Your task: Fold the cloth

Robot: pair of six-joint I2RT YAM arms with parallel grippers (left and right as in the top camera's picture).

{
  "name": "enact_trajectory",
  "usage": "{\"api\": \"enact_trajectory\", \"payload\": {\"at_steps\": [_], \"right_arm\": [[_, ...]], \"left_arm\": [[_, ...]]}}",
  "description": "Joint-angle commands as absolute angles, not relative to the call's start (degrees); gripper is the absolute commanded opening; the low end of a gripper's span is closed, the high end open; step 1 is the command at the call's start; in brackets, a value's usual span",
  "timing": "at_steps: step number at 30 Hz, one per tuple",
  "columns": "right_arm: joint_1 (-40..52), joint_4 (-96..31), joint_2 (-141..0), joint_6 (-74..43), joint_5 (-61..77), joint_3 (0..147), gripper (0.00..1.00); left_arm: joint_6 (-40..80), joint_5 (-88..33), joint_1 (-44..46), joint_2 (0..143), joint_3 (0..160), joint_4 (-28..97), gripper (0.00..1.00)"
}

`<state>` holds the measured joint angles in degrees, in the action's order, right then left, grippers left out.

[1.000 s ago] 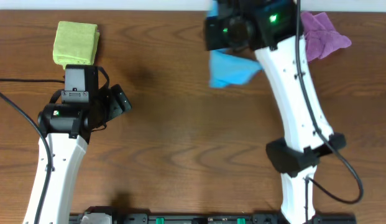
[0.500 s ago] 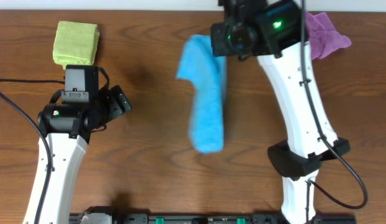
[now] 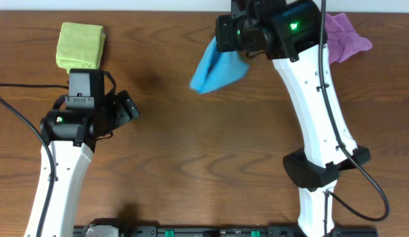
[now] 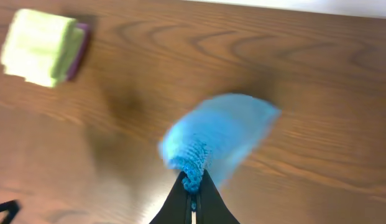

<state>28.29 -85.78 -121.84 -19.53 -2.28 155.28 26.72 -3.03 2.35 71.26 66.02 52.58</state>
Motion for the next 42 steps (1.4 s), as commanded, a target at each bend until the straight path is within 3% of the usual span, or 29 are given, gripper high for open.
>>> {"api": "enact_trajectory", "payload": {"at_steps": [1,8,13,22,29,32,37,38,39,40,41,42], "right_arm": [[27.9,-86.8,-120.6,-19.4,-10.4,156.0,0.01],[22.6,-88.1,-120.6,-19.0,-21.2,156.0,0.01],[17.7,-88.1,-120.6,-19.3,-20.3,156.0,0.01],[26.7,-89.1,-120.6,-19.3,8.8,156.0,0.02],[35.6,-82.7,-119.3,-14.9,15.7,156.0,0.01],[33.9,-81.8,-118.3,-14.7,14.1,156.0,0.01],[25.2,-89.1,-118.9,-17.9,-2.0,155.4,0.02],[23.8,-90.6,-119.4,-19.1,-5.5,155.0,0.12],[21.6,-92.6,-120.3,-20.6,-7.7,154.2,0.6],[20.2,-94.0,-120.9,-21.1,-7.3,153.7,0.82],[18.9,-95.3,-121.5,-21.8,-6.2,153.4,0.99],[17.9,-96.5,-122.0,-22.3,-5.5,153.1,0.99]], "left_arm": [[25.9,-3.0,2.2,71.2,66.7,53.0,0.95],[25.9,-3.0,2.2,71.2,66.7,53.7,0.95],[25.7,-3.0,2.2,71.2,66.7,54.2,0.95],[25.8,-0.2,2.2,71.2,66.7,52.8,0.95],[25.7,0.2,2.2,71.2,66.7,52.7,0.95],[25.7,0.2,2.2,71.2,66.7,52.7,0.95],[25.7,0.2,2.2,71.2,66.7,52.7,0.95],[25.7,0.2,2.2,71.2,66.7,52.7,0.95],[25.7,0.2,2.2,71.2,66.7,52.7,0.95],[25.7,0.2,2.2,71.2,66.7,52.7,0.95],[25.7,0.2,2.2,71.2,66.7,52.7,0.95],[25.7,0.2,2.2,71.2,66.7,52.7,0.95]]}}
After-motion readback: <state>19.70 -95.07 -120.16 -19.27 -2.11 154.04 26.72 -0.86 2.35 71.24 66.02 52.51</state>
